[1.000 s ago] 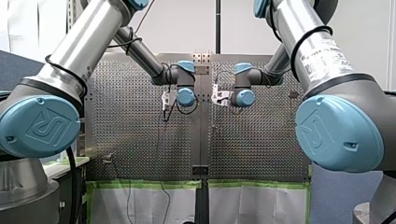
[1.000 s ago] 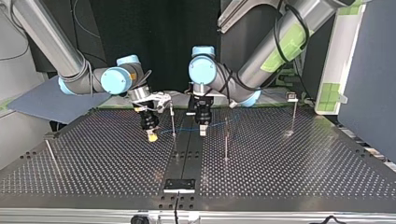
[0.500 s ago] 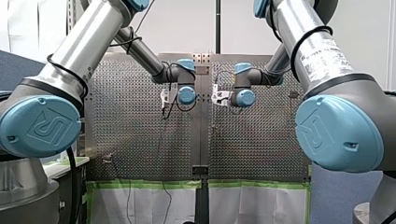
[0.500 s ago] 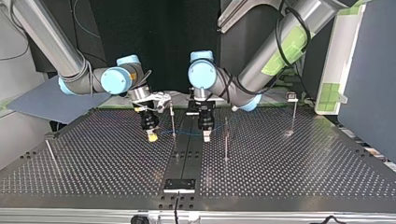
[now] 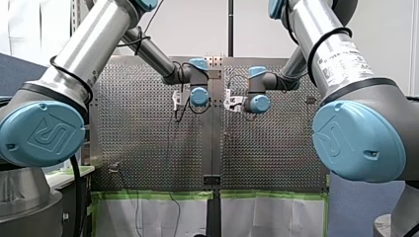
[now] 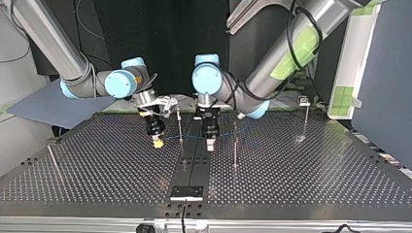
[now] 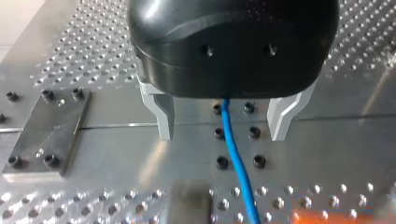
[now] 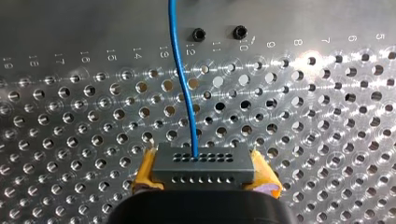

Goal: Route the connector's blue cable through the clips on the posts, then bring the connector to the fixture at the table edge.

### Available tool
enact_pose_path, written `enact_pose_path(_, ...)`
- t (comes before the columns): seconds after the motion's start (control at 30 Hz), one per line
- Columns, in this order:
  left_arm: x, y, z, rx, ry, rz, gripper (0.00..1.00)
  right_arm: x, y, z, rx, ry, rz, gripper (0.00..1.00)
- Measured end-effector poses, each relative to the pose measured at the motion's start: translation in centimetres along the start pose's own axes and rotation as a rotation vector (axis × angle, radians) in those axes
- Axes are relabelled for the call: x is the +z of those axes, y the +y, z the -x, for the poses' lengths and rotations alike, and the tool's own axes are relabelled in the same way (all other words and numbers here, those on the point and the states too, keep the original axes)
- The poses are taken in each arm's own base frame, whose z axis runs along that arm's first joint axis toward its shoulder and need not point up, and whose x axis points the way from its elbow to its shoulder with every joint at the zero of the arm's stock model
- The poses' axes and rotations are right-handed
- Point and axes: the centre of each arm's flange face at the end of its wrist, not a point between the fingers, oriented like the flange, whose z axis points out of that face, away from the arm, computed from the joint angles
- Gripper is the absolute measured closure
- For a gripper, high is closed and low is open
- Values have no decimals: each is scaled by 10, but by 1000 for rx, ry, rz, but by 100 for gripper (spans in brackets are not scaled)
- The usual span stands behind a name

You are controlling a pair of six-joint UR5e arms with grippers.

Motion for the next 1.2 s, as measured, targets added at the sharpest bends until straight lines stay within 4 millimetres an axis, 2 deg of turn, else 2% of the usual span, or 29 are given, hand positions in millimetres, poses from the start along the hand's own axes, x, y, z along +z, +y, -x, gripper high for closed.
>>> enact_pose_path(0.33, -12, -7, -4, 28, 44, -28, 2, 0, 2, 0, 1, 0, 3, 98)
enact_pose_path(0.93, -5, 3, -2, 54, 18, 56, 2, 0, 0, 1, 1, -5, 0, 98)
enact_pose_path(1.0, -5, 3, -2, 58, 19, 58, 20, 0, -1, 1, 1, -5, -1, 98)
enact_pose_path(1.03, -5, 3, -2, 59, 19, 59, 20, 0, -1, 1, 1, -5, -2, 98)
enact_pose_path(1.07, -5, 4, -2, 61, 20, 62, 39, 0, -1, 1, 1, -5, -2, 98)
enact_pose_path(1.1, -5, 4, -2, 63, 22, 66, 54, -1, -1, 1, 1, -6, -2, 98)
enact_pose_path(1.13, -6, 5, -2, 65, 23, 70, 54, -1, -1, 1, 1, -7, -2, 98)
enact_pose_path(1.17, -6, 5, -2, 66, 23, 71, 71, -1, -2, 1, 1, -7, -3, 98)
enact_pose_path(1.2, -6, 5, -3, 67, 24, 72, 71, -1, -2, 1, 1, -8, -3, 98)
